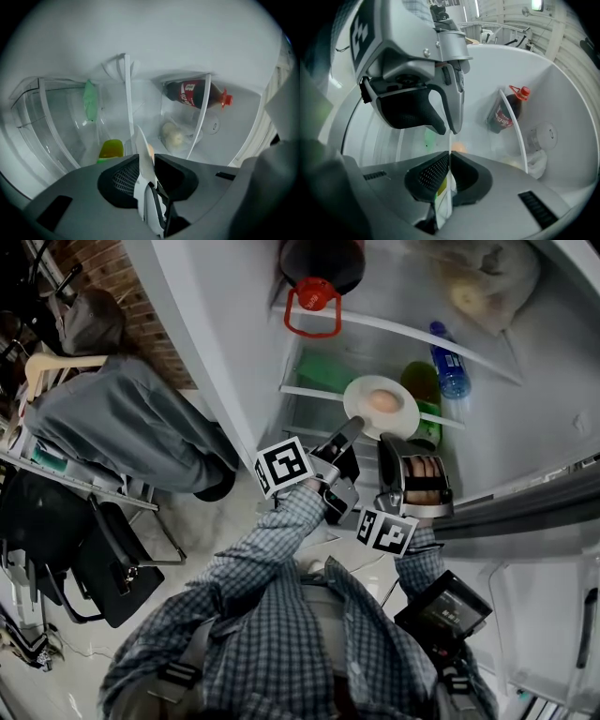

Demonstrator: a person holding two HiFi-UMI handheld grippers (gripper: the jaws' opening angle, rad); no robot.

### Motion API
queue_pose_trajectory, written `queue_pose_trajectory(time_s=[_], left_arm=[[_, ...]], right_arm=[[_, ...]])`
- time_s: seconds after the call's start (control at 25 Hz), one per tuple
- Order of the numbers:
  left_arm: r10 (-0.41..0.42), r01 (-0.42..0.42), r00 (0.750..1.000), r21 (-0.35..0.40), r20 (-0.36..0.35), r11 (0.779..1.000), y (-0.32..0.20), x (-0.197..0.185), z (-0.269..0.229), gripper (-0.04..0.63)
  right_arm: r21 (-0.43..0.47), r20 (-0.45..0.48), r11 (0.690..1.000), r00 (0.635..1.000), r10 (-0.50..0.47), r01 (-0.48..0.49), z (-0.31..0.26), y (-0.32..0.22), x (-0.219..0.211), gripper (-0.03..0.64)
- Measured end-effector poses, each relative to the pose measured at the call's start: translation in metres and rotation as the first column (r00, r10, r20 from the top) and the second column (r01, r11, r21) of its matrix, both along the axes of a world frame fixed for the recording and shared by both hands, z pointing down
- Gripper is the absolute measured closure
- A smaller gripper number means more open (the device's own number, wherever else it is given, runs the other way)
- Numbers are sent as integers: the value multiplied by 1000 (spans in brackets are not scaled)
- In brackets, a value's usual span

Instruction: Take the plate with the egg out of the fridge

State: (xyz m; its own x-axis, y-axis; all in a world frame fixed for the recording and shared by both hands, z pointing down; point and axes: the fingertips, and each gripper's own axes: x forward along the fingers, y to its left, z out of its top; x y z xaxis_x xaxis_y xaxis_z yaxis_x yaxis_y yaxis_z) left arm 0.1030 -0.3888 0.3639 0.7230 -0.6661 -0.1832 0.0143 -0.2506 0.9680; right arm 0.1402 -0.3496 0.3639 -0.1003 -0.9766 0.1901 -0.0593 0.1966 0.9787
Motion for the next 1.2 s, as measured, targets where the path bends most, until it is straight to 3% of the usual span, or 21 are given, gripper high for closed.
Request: queue_pose_trajectory(time_s=[0.16,0.76,1.04,1.2], left_arm=[[0,-2,999,-41,-48,999,-2,-1,2,512],[-53,45,996,-117,-68,992,-5,-5,-1,549],[-66,55,994,-131,-82,990,-8,-6,0,552],[-69,55,993,-150,-94,987,-8,-5,3,552]], right_arm=[[16,-29,1000,1000,1,-1,3,2,1,597],[24,-58,999,998,-25,26,3,4,-2,597],[18,39,999,998,-46,45,1,12,-2,597],[-21,191,1000,981,-15,19,-2,16,3,595]])
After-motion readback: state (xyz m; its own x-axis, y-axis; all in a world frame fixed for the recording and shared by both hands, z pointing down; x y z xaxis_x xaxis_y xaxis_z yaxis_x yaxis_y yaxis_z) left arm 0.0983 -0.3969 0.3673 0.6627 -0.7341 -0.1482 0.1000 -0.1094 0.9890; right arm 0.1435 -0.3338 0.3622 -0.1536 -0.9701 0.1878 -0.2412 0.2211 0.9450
